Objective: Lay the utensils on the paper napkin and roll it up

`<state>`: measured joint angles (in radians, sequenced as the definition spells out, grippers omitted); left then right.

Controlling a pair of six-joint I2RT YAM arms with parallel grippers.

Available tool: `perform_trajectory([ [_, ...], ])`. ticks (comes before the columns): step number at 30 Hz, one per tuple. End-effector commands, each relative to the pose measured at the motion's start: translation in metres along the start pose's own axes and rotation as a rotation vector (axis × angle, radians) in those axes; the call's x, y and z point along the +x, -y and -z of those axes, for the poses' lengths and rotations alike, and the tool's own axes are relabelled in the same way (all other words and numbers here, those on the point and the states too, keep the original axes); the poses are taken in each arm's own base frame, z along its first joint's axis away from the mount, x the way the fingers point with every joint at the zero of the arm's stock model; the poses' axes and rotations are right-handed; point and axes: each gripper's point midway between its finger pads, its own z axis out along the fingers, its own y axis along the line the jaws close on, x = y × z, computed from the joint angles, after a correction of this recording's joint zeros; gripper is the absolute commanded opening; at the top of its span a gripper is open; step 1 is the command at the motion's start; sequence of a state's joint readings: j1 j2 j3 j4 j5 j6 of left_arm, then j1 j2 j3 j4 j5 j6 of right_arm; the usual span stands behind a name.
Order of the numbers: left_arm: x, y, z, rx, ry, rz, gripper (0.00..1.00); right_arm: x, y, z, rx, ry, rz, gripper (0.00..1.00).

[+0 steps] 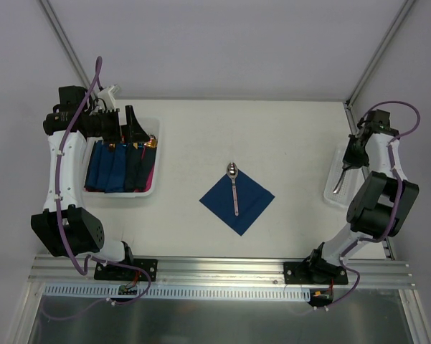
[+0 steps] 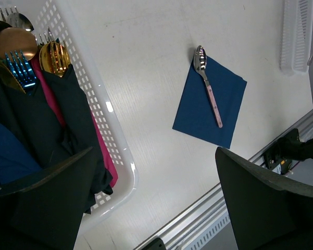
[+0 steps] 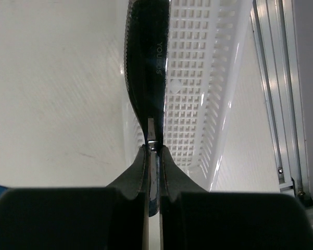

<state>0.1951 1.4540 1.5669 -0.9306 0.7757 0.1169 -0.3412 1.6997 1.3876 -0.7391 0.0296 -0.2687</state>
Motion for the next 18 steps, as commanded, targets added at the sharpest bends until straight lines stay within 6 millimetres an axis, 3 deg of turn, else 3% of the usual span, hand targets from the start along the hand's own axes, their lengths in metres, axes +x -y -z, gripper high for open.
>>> perform_trajectory([
  [1,-0.008,0.007,0.005,-0.001,0.014,-0.027,0.99,-0.024,-0.023,0.051,-0.116,0.124,-0.031,0.00],
  [7,-0.014,0.005,0.006,-0.017,0.024,-0.030,0.99,-0.025,-0.087,0.102,-0.309,0.216,0.031,0.00],
  [11,-0.014,0.005,0.009,-0.031,0.030,-0.028,0.99,-0.010,-0.145,0.123,-0.433,0.216,0.092,0.00],
  [13,-0.010,0.007,0.011,-0.033,0.031,-0.032,0.99,-0.004,-0.168,0.128,-0.488,0.216,0.091,0.00],
  [17,-0.003,0.005,0.012,-0.047,0.025,-0.040,0.99,0.034,-0.230,0.127,-0.587,0.148,0.170,0.00],
  [18,-0.001,0.007,0.013,-0.045,0.024,-0.041,0.99,0.041,-0.235,0.120,-0.573,0.139,0.179,0.00],
])
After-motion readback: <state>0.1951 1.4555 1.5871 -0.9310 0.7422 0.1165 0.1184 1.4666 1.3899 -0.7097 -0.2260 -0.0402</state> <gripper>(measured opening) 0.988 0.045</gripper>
